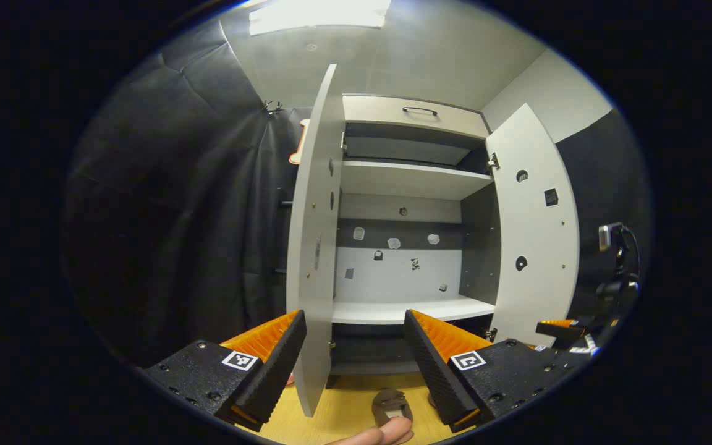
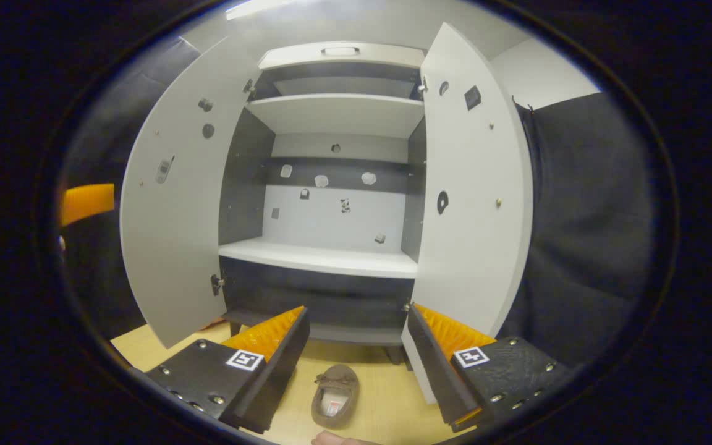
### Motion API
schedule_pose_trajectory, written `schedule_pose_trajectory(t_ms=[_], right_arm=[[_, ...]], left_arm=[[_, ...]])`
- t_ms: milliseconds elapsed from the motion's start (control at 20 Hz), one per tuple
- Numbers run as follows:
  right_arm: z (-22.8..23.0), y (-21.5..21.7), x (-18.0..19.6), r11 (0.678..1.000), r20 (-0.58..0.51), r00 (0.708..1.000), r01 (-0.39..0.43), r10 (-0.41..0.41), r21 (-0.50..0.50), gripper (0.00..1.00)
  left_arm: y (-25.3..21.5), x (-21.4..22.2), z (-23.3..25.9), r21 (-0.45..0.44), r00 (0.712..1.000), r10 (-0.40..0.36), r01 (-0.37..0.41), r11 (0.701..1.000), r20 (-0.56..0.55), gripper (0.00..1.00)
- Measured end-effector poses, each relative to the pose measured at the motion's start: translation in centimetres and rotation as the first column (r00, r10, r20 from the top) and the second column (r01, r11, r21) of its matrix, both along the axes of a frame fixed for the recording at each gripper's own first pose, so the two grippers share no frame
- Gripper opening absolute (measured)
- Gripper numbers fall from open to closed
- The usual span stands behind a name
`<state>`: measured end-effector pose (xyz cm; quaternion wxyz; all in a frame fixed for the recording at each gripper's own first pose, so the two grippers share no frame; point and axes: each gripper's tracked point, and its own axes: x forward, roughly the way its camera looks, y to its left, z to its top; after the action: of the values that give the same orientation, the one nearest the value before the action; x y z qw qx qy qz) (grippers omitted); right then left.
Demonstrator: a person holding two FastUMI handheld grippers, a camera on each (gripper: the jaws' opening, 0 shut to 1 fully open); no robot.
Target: Grab one shoe with the right hand and put it into the shoe cabinet, grab the other shoe with the left hand and put it into the shoe cabinet; then close the right door with the right hand and the left door with the left hand.
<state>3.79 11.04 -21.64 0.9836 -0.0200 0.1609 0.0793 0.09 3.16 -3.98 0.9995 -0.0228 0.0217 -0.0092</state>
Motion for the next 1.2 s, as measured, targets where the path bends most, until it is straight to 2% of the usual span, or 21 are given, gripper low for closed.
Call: schedule_pose_trajectory(t_ms=[200, 250, 350, 400, 700, 750, 800, 900, 950, 1000, 1050, 1100, 1200], right_arm=[[-8.9, 1.3, -0.8, 0.999, -0.103, 0.995, -0.008, 0.003, -0.048, 0.96], [-10.7, 1.7, -1.0, 0.999, -0.120, 0.993, -0.011, 0.005, -0.052, 0.94], [-14.6, 3.2, -1.9, 0.998, -0.179, 0.983, -0.042, 0.034, -0.040, 0.96], [-16.3, 3.7, -2.4, 0.998, -0.214, 0.976, -0.054, 0.047, -0.030, 0.97], [-23.0, 5.9, -3.0, 0.998, -0.333, 0.940, -0.068, 0.070, 0.018, 0.95], [-24.0, 6.1, -3.3, 0.997, -0.374, 0.925, -0.060, 0.071, 0.040, 0.88], [-25.2, 6.7, -3.3, 0.997, -0.411, 0.909, -0.050, 0.072, 0.066, 0.82], [-27.1, 7.4, -2.9, 0.995, -0.441, 0.893, -0.056, 0.088, 0.087, 0.80], [-27.6, 6.8, -2.0, 0.998, -0.444, 0.895, -0.026, 0.051, 0.063, 0.77], [-27.9, 6.6, -1.6, 0.998, -0.444, 0.896, -0.005, 0.030, 0.058, 0.62], [-28.0, 6.9, -1.0, 0.997, -0.444, 0.895, -0.007, 0.040, 0.075, 0.57], [-28.3, 7.1, -0.7, 0.997, -0.446, 0.894, -0.008, 0.042, 0.079, 0.55], [-29.4, 6.6, -0.1, 0.999, -0.460, 0.888, 0.007, 0.010, 0.035, 0.60]], left_arm=[[0.3, 0.6, -1.0, -0.011, 1.000, 0.012, -0.012, 1.000, 0.004, 0.97], [0.3, 1.0, -1.2, -0.008, 1.000, 0.011, -0.010, 1.000, 0.007, 0.97], [0.0, 2.0, -1.6, 0.000, 1.000, 0.009, -0.009, 1.000, 0.012, 0.95], [0.0, 2.6, -1.7, 0.001, 1.000, 0.010, -0.010, 1.000, 0.016, 0.97], [-2.3, 6.3, -1.5, -0.003, 0.998, -0.026, 0.026, 1.000, 0.054, 0.97], [-2.8, 7.0, -1.6, -0.006, 0.998, -0.035, 0.036, 0.999, 0.061, 0.95], [-3.3, 7.7, -1.7, -0.007, 0.996, -0.050, 0.050, 0.999, 0.070, 0.97], [-3.7, 9.3, -2.6, -0.014, 0.996, -0.053, 0.054, 0.998, 0.070, 0.97], [-4.0, 10.1, -3.1, -0.013, 0.996, -0.057, 0.058, 0.998, 0.068, 0.95], [-4.2, 10.9, -3.8, -0.015, 0.996, -0.066, 0.067, 0.998, 0.056, 0.95], [-4.3, 11.5, -4.6, -0.023, 0.997, -0.071, 0.072, 0.997, 0.041, 0.97], [-4.4, 12.0, -5.4, -0.033, 0.996, -0.082, 0.083, 0.996, 0.027, 0.97], [-4.8, 13.3, -6.8, -0.031, 0.994, -0.106, 0.105, 0.994, -0.020, 0.97]])
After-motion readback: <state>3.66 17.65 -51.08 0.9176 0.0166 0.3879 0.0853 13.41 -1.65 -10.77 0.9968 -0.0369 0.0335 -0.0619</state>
